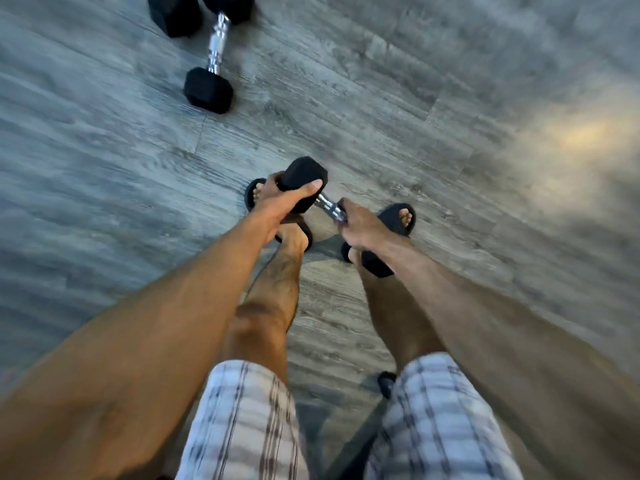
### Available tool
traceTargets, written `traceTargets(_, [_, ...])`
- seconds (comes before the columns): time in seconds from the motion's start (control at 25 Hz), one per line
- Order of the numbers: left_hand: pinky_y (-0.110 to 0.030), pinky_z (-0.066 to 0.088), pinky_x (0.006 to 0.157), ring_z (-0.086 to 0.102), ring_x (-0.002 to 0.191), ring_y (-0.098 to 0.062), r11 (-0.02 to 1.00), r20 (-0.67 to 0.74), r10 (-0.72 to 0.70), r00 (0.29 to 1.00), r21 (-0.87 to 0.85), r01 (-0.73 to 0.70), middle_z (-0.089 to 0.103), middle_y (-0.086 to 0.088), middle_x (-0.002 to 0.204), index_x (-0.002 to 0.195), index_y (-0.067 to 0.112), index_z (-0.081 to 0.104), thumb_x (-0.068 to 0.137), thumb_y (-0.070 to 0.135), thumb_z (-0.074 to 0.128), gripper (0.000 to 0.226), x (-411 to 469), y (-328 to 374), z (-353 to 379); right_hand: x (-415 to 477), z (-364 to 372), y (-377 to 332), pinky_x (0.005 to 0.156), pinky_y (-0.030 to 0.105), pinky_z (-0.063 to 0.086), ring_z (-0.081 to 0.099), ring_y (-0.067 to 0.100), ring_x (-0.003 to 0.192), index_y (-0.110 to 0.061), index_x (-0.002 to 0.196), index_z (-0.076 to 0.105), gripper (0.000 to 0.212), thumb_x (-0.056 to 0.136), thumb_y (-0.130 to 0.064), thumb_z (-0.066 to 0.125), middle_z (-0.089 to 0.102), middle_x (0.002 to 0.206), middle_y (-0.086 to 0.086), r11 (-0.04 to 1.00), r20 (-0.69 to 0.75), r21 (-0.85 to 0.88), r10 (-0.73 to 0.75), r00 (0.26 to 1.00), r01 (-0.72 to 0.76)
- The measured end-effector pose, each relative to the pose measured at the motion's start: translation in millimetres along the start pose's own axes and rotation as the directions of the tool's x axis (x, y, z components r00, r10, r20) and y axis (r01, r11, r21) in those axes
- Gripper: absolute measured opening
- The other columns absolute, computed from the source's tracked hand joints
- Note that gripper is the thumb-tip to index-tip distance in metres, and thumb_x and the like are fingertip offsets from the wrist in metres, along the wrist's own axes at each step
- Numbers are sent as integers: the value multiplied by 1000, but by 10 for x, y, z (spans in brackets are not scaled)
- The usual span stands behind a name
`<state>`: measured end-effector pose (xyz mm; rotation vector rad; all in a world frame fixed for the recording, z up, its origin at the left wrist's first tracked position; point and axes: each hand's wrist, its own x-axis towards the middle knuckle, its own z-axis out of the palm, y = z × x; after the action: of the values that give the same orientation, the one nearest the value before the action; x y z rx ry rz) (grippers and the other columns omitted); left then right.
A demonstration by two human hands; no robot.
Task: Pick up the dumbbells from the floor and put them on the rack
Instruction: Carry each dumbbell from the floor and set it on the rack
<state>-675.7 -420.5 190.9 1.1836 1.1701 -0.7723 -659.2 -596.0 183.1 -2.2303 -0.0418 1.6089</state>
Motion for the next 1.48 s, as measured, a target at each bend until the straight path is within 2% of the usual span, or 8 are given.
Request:
traceTargets(0.24, [-52, 57, 90, 66, 109, -28, 978, 11, 35, 999, -205, -32, 61, -8, 127, 132, 19, 48, 71, 32, 86, 73, -1572, 262, -720, -1355, -350, -1038, 74, 31, 40, 61, 33, 103, -11, 120, 53, 26, 94, -16, 53, 64, 112, 18, 976, 69, -157, -142, 988, 151])
traceTargets(0.52, [-49, 59, 87, 66, 110, -29, 822, -140, 123, 982, -540, -180, 58, -13, 130, 134, 11, 42, 70, 26, 87, 80, -2962, -3, -1188, -2338, -406, -1922, 73, 31, 42, 60, 28, 94, -15, 115, 53, 26, 91, -16, 62, 61, 99, 8, 831, 198, -437, -284, 938, 344])
traceTargets(0.72, [-48, 60, 83, 66, 105, -28, 649, -311, 52, 949, -711, -269, 57, -14, 124, 131, 10, 43, 69, 28, 88, 78, -3466, -726, -1158, -2663, -88, -2154, 69, 31, 37, 51, 21, 85, -11, 119, 49, 25, 95, -13, 56, 52, 94, 2, 576, 409, -619, -344, 845, 534])
traceTargets(0.88, [-50, 60, 83, 65, 108, -31, 443, -362, -65, 930, -846, -298, 56, -14, 122, 129, 12, 44, 65, 30, 90, 81, -3734, -1361, -1000, -2871, 265, -2273, 64, 30, 38, 52, 20, 81, -10, 119, 50, 23, 96, -11, 53, 54, 89, -1, 377, 558, -689, -269, 785, 619])
traceTargets(0.96, [-55, 57, 88, 65, 109, -31, 297, -386, -117, 915, -893, -339, 58, -14, 122, 126, 12, 46, 60, 29, 92, 82, -3893, -1686, -993, -2962, 560, -2392, 67, 31, 37, 53, 22, 81, -8, 118, 51, 24, 94, -11, 54, 56, 94, 5, 211, 639, -708, -216, 738, 674])
traceTargets(1.16, [-53, 57, 86, 66, 86, -25, 40, -431, -208, 878, -901, -432, 63, -12, 101, 103, 12, 53, 71, 21, 86, 47, -4090, -2225, -1269, -2956, 1378, -2850, 68, 33, 36, 51, 26, 80, -5, 114, 51, 23, 95, -15, 55, 64, 105, 21, -60, 746, -665, -83, 661, 744])
traceTargets(1.32, [-58, 57, 86, 67, 104, -30, -43, -444, -288, 849, -879, -474, 63, -14, 116, 99, 22, 50, 32, 49, 95, 85, -4151, -2819, -1798, -3025, 2240, -3384, 68, 32, 34, 50, 26, 80, -5, 110, 51, 19, 95, -15, 54, 62, 98, 19, -246, 805, -576, -10, 593, 779])
traceTargets(1.48, [-60, 57, 84, 67, 105, -31, -172, -441, -335, 833, -840, -514, 62, -12, 114, 105, 20, 47, 36, 46, 96, 89, -4393, -3309, -2348, -3182, 3139, -3867, 67, 34, 35, 50, 27, 78, -12, 102, 48, 13, 95, -20, 55, 56, 89, 13, -375, 847, -481, 36, 531, 793])
